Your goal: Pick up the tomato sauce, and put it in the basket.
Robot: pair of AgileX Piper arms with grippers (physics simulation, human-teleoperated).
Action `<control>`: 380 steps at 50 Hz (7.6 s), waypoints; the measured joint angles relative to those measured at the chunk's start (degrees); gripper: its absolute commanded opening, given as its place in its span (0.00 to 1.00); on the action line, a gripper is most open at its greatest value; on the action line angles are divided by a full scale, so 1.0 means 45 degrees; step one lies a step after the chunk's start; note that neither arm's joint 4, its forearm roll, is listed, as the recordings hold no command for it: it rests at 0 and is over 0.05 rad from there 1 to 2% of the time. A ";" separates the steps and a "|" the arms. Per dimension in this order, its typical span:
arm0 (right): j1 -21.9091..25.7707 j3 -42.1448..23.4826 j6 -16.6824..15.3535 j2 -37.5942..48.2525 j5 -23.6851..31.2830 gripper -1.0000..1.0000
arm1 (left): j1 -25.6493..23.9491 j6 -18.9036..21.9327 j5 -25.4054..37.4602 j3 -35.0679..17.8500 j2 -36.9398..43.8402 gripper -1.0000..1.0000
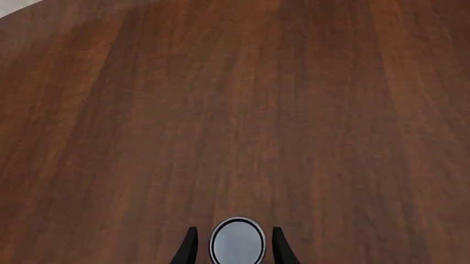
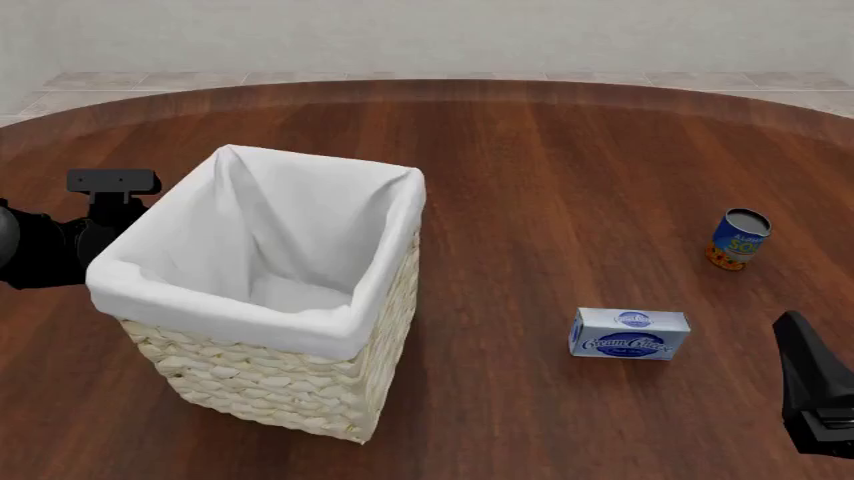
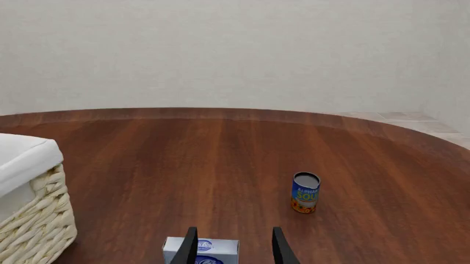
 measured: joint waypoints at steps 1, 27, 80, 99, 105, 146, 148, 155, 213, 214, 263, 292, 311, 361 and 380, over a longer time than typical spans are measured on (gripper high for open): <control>0.0000 0.0000 0.0000 0.0000 0.0000 1.00 | 0.0005 -0.0001 -0.0012 -0.0002 0.0024 1.00; 0.0000 0.0000 0.0000 0.0000 0.0000 1.00 | 0.0139 0.0086 -0.0357 -0.0025 0.0673 1.00; 0.0000 0.0000 0.0000 0.0000 0.0001 1.00 | 0.0327 -0.0242 -0.0379 0.0449 -0.0205 0.00; -0.0001 0.0000 0.0000 0.0000 0.0000 1.00 | 0.0716 -0.0036 0.0040 0.0898 -0.1695 0.00; 0.0000 0.0000 0.0000 0.0000 0.0000 1.00 | 0.0828 0.0006 0.0161 0.1045 -0.2142 0.00; 0.0000 0.0000 0.0000 0.0000 0.0000 1.00 | 0.0816 -0.0236 0.2112 0.1571 -0.6218 0.00; 0.0000 0.0000 0.0000 0.0000 0.0000 1.00 | 0.0755 -0.0286 0.2297 0.1551 -0.6489 0.00; 0.0000 0.0000 0.0000 0.0000 0.0000 1.00 | 0.0517 -0.0483 0.2913 0.1487 -0.7410 0.00; 0.0000 0.0000 0.0000 0.0000 0.0000 1.00 | -0.2870 -0.1706 0.9558 -0.2442 -1.1961 0.00; 0.0000 0.0000 0.0000 0.0000 0.0000 1.00 | -0.2940 -0.1716 0.9648 -0.2497 -1.1982 0.00; 0.0000 0.0000 0.0000 0.0000 0.0000 1.00 | -0.5648 -0.2887 1.3128 -0.5385 -1.1915 0.00; 0.0000 0.0000 0.0000 0.0000 0.0000 1.00 | -0.5780 -0.2535 1.0617 -0.4267 -1.0308 0.00; 0.0000 0.0000 0.0000 0.0000 0.0000 1.00 | -0.6196 -0.2844 0.9914 -0.3226 -1.0121 0.00; 0.0000 0.0000 -0.0001 0.0000 0.0000 1.00 | -0.6484 -0.3513 0.9517 -0.1152 -1.0654 0.00; 0.0000 0.0000 0.0000 0.0000 0.0000 1.00 | -0.6479 -0.3470 0.8789 -0.0336 -1.0179 0.00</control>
